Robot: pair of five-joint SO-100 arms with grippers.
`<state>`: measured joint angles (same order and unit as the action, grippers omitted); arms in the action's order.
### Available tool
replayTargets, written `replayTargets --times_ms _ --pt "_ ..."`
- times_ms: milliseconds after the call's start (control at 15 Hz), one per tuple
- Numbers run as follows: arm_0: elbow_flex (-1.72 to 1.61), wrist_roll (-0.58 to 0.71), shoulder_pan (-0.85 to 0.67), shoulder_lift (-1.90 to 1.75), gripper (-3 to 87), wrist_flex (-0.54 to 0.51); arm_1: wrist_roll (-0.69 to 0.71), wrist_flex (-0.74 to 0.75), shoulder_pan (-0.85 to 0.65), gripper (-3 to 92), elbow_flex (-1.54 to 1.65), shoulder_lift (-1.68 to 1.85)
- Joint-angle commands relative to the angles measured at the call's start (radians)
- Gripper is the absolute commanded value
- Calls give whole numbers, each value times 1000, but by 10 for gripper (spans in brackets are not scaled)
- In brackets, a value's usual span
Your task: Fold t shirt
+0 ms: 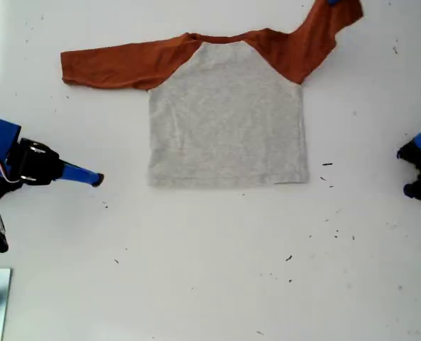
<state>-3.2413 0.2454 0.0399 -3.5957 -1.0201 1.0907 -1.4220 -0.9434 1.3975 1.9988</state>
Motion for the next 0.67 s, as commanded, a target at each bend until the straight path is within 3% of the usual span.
replayTargets --times_ms 0,67,200,400,600 --pt "-9 2 -11 -9 -3 0 -135 66 275 33 -121 -18" --pt "-9 2 -17 -9 -3 0 -187 124 388 36 -123 -52" --pt "-9 0 -12 -9 -3 0 -213 192 583 283 -195 -155" --pt "-9 -2 -21 -9 -3 0 -279 155 611 245 -190 -110" --pt "-8 -2 -17 -9 -3 2 -290 158 502 143 222 164"
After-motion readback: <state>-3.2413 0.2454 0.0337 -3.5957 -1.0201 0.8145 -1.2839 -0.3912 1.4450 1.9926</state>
